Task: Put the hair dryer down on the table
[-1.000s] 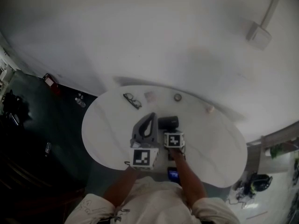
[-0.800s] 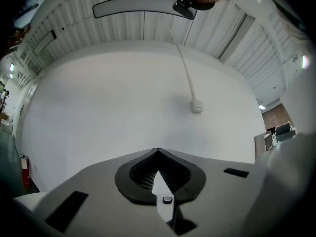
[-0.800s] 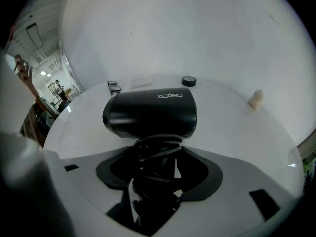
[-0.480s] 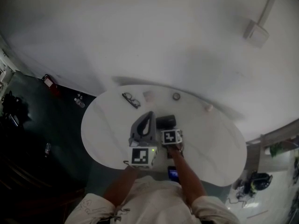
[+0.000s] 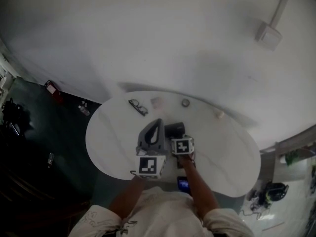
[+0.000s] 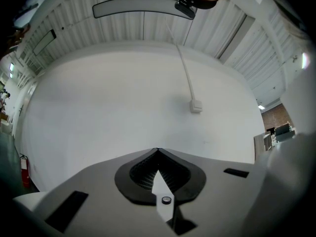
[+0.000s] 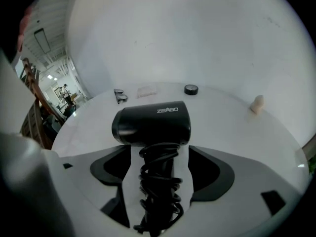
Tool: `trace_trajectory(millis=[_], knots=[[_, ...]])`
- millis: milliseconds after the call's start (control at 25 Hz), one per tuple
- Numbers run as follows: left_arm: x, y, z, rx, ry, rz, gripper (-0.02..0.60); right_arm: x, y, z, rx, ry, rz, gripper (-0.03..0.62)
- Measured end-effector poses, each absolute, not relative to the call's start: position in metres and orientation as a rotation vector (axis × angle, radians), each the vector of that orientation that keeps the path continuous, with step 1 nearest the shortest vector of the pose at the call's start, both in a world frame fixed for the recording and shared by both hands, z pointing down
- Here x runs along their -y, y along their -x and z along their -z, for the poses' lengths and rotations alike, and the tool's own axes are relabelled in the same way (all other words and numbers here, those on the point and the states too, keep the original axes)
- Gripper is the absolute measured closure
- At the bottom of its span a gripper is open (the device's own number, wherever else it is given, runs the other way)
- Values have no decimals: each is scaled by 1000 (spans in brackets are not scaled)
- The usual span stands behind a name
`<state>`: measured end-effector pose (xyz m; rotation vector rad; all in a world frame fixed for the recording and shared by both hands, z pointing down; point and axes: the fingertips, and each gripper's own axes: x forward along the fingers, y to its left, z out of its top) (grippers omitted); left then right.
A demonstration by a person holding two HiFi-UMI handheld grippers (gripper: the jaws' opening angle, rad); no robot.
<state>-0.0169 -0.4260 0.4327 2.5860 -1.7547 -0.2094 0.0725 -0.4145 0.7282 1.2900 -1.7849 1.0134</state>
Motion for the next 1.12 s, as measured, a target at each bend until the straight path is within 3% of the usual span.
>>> trace_trajectory(millis=[440, 800, 1000, 1120], knots=[[424, 16, -430, 1746, -2598, 208, 586, 445, -106, -588, 2178, -1688, -650, 240], [427, 9, -421, 1741, -2618, 227, 586, 419, -109, -418, 2494, -1930, 118, 243], [428, 6, -418, 1738, -2618, 236, 586, 408, -109, -392, 2525, -1960, 313, 244], [428, 6, -418, 1743, -2617, 231, 586, 407, -113, -394, 2504, -1969, 325, 307]])
